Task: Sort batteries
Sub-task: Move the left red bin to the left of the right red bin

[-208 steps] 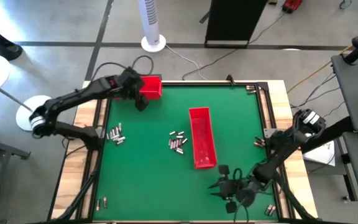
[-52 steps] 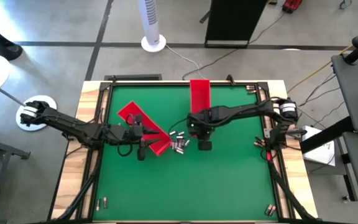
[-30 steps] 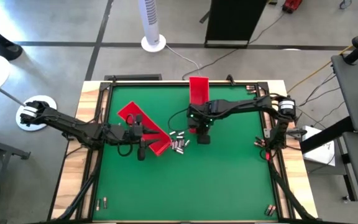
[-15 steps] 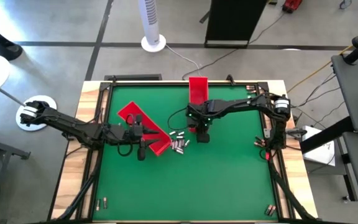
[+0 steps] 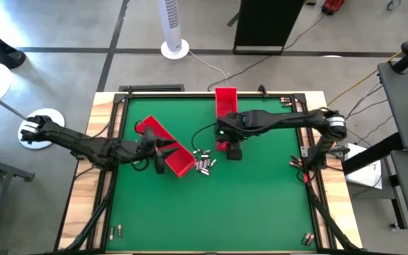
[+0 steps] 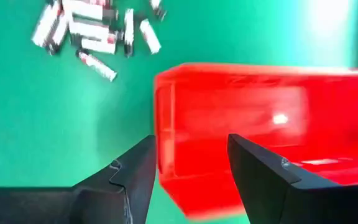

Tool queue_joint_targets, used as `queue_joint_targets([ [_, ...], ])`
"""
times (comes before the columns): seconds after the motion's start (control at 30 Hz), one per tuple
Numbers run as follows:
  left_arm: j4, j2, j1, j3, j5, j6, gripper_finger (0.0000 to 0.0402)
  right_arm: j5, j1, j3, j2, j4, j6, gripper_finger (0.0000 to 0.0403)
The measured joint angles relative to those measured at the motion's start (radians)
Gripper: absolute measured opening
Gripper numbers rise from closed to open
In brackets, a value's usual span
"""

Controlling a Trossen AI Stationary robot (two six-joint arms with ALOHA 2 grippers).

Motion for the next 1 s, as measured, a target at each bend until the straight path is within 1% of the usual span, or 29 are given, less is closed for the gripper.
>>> queue_joint_targets([
  [0.1,-0.3,-0.033,0.0,0.096,-0.013,-0.25,0.0135,0.079,0.071,0.0,-0.086,0.005,0.042,0.0186],
  [0.17,-0.528,-0.034,0.0,0.169,-0.044,-0.435,0.0136,0.135,0.121,-0.015,-0.136,0.022,0.076,0.0182],
  [0.23,-0.729,-0.019,0.0,0.237,-0.061,-0.584,0.0139,0.2,0.168,-0.035,-0.18,0.054,0.119,0.0178],
  [0.33,-0.959,0.017,0.0,0.323,-0.054,-0.788,0.0147,0.295,0.241,-0.08,-0.238,0.13,0.144,0.0173],
  [0.4,-1.074,0.048,-0.001,0.373,-0.042,-0.925,0.0154,0.363,0.292,-0.129,-0.27,0.206,0.14,0.0171],
  [0.5,-1.182,0.105,-0.001,0.429,-0.021,-1.076,0.0165,0.424,0.366,-0.212,-0.309,0.307,0.15,0.0172],
  [0.67,-1.25,0.205,0.007,0.475,-0.013,-1.227,0.0177,0.427,0.456,-0.353,-0.352,0.517,0.219,0.0178],
  [0.73,-1.286,0.236,0.021,0.485,0.017,-1.276,0.0178,0.427,0.491,-0.413,-0.355,0.613,0.226,0.0181],
  [0.83,-1.359,0.269,0.043,0.482,0.078,-1.359,0.0178,0.426,0.545,-0.491,-0.348,0.735,0.298,0.0185],
  [0.93,-1.39,0.294,0.067,0.472,0.144,-1.407,0.0178,0.428,0.605,-0.553,-0.322,0.808,0.381,0.0187],
  [1.0,-1.39,0.304,0.085,0.468,0.174,-1.437,0.0178,0.43,0.635,-0.574,-0.295,0.852,0.407,0.0187],
])
